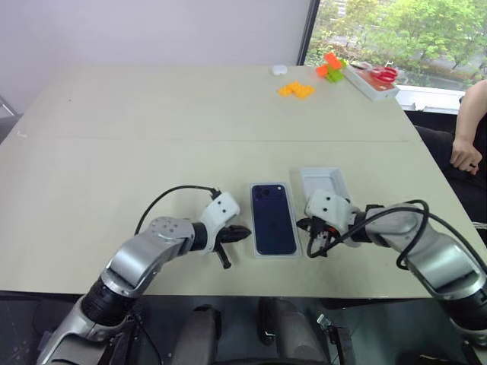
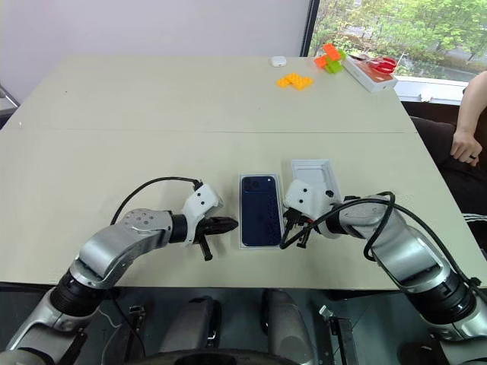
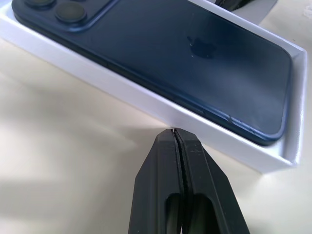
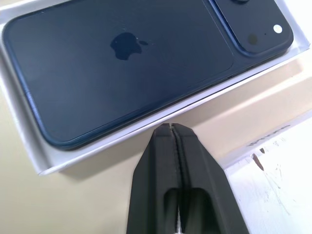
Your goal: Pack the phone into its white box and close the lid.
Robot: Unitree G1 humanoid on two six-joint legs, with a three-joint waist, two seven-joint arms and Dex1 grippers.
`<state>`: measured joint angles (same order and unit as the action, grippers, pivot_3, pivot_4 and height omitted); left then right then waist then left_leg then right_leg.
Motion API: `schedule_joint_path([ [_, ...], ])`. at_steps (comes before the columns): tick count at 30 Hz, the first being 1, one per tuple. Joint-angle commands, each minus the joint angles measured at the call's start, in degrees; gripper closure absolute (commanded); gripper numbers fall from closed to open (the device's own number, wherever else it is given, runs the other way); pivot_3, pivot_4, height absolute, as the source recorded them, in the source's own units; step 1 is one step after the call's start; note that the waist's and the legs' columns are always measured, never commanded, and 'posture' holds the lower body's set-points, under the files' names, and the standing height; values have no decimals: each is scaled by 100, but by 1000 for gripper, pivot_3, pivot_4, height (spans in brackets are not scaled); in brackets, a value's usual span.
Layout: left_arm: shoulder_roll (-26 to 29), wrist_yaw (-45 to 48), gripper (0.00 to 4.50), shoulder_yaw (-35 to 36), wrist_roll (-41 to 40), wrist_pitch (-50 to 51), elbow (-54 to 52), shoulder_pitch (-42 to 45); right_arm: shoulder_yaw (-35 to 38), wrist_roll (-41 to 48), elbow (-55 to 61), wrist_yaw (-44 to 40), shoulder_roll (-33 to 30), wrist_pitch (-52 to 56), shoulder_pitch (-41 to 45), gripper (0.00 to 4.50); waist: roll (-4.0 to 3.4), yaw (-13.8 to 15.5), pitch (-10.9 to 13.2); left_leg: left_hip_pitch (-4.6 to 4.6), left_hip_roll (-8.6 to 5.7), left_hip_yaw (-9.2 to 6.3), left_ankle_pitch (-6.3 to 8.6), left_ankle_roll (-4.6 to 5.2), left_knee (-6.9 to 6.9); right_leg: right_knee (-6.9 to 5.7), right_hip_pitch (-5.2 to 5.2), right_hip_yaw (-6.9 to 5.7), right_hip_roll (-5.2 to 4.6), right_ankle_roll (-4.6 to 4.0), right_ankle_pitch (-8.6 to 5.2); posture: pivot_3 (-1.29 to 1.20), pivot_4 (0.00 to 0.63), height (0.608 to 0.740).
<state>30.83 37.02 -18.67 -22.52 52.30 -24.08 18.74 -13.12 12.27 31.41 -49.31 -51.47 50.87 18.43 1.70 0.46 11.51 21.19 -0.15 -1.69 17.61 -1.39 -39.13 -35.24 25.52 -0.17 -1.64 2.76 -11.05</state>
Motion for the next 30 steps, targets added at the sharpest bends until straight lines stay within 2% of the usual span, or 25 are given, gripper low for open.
schedule_joint_path([
  [1, 88, -5, 4500, 309, -98, 36, -297, -55, 449, 228, 328, -139, -212, 22, 35, 2616, 0, 5, 0, 0, 0, 0, 0, 0, 0, 0, 0, 0, 0, 0, 0, 0, 150, 734],
  [6, 302, 69, 4500, 736, -188, -125, -500, -203, 986, 483, 382, 72, -205, 551, 271, 63, 0, -12, 0, 0, 1, 0, 0, 0, 0, 0, 0, 0, 1, 0, 0, 0, 150, 734],
  [11, 737, 740, 4500, 986, -62, -1354, -514, -621, 1168, 997, 220, 579, 239, 2811, 896, 63, -1, -26, 0, -1, 3, 2, 0, 0, 0, 0, 1, 1, 0, -29, 8, 0, 150, 734],
  [14, 894, 1077, 4500, 1114, -96, -1809, -398, -682, 1289, 1062, -66, 1061, 773, 3994, 1333, 63, -1, -11, 0, 0, 4, 1, 0, 0, 0, -1, 2, 1, 1, -39, 6, 0, 150, 734],
  [22, 1065, 1843, 4500, 1222, -524, -2253, -699, -796, 1473, 2030, -772, 2363, 1097, 4163, 1529, 63, -3, 6, 0, 10, 1, 7, 3, 6, 0, 7, 5, 3, -9, -30, 12, 0, 150, 734],
  [25, 1057, 1940, 4500, 1295, -780, -2135, -794, -818, 1547, 2410, -1036, 3023, 1254, 4163, 1529, 63, -2, -9, -1, 9, 2, 7, 3, 6, -1, 6, 4, 3, -8, -29, 11, 0, 150, 734],
  [29, 1080, 1869, 4500, 1252, -688, -2211, -783, -825, 1658, 3146, -1243, 3791, 1336, 4163, 1538, 63, -3, -30, 0, 7, 3, 4, 3, 6, 0, 2, 4, 3, 5, -22, 15, 0, 150, 734],
  [30, 1073, 1855, 4500, 1242, -679, -2214, -770, -831, 1662, 3338, -1283, 3981, 1345, 4163, 1538, 292, -3, -37, 0, 7, 4, 4, 4, 7, 0, 2, 4, 2, 6, -21, 16, 0, 150, 734],
])
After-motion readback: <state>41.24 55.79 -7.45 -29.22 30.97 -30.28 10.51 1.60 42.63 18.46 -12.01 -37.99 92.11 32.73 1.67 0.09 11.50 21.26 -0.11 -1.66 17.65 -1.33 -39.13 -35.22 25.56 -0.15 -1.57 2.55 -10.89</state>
